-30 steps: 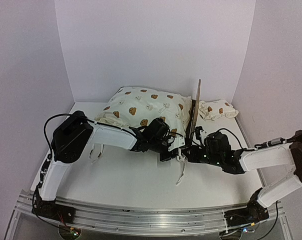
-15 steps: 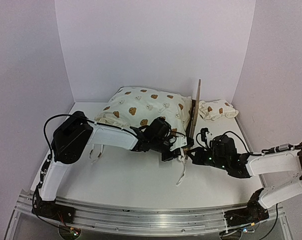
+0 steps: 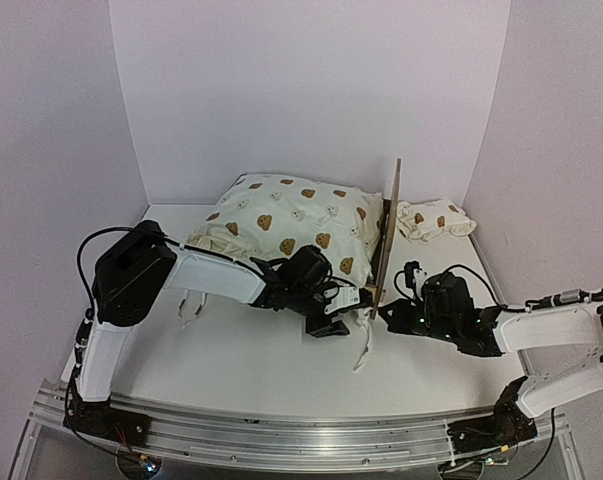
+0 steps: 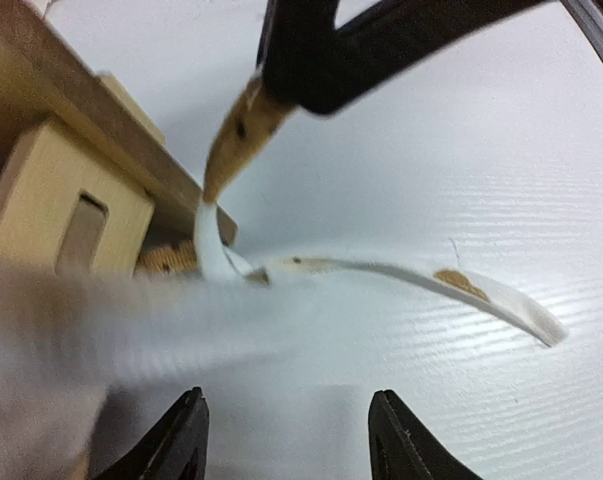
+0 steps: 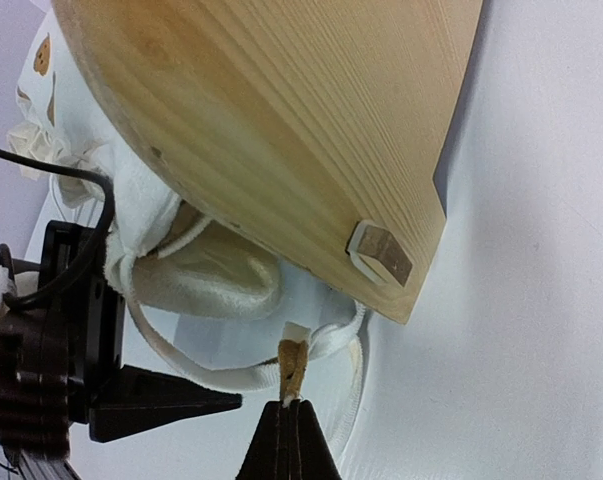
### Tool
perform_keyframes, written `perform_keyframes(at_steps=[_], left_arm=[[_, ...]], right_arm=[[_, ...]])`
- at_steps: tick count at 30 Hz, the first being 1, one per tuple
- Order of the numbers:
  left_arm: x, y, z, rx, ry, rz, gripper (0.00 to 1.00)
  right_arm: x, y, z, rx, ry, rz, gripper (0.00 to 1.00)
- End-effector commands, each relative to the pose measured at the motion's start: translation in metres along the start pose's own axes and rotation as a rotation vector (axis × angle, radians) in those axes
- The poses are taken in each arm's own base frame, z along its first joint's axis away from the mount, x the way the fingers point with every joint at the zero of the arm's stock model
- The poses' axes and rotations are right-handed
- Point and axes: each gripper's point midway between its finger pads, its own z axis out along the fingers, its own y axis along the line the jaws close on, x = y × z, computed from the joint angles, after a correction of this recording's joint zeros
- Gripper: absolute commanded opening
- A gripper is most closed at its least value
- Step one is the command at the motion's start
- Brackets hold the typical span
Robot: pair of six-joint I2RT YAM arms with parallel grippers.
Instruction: Set up the pet bed
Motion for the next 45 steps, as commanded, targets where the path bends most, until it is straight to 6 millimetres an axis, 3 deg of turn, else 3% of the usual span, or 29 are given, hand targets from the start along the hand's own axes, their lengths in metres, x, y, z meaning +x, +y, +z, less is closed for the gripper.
perform_keyframes(at_steps=[1, 7, 9, 13, 20, 24, 34, 38, 44, 45], left_arm=[[-0.007, -0.009, -0.039, 0.015, 0.013, -0.061, 0.60], [0.019, -0.026, -0.044, 0.033, 0.094, -0.206, 0.63], [0.015, -0.036, -0.047, 0.041, 0.084, -0.220, 0.63], [-0.013, -0.064, -0.040, 0.056, 0.024, -0.209, 0.64], [-0.025, -0.074, -0.017, 0.034, -0.003, -0.291, 0.76], [-0.023, -0.086, -0.004, 0.052, 0.007, -0.275, 0.77], [-0.012, -0.091, 0.027, 0.045, 0.035, -0.230, 0.71], [0.007, -0.091, 0.033, 0.023, 0.108, -0.249, 0.54], [0.037, -0.094, 0.021, 0.020, 0.233, -0.225, 0.04], [0.040, -0.093, 0.017, 0.017, 0.242, -0.221, 0.00]], right_arm=[[-0.004, 0.005, -0.001, -0.006, 0.005, -0.008, 0.00], [-0.005, 0.010, 0.001, -0.018, 0.017, -0.015, 0.00], [-0.006, 0.011, 0.001, -0.021, 0.015, -0.017, 0.00], [-0.006, 0.011, 0.002, -0.017, 0.017, -0.023, 0.00], [-0.009, 0.012, 0.001, -0.018, 0.011, -0.036, 0.00], [-0.007, 0.012, 0.001, -0.021, 0.014, -0.041, 0.00], [-0.008, 0.011, -0.004, -0.020, 0.000, -0.053, 0.00], [-0.010, 0.009, -0.006, -0.012, -0.008, -0.055, 0.00], [-0.016, 0.012, -0.009, -0.013, -0.022, -0.068, 0.00], [-0.017, 0.013, -0.009, -0.010, -0.020, -0.075, 0.00]])
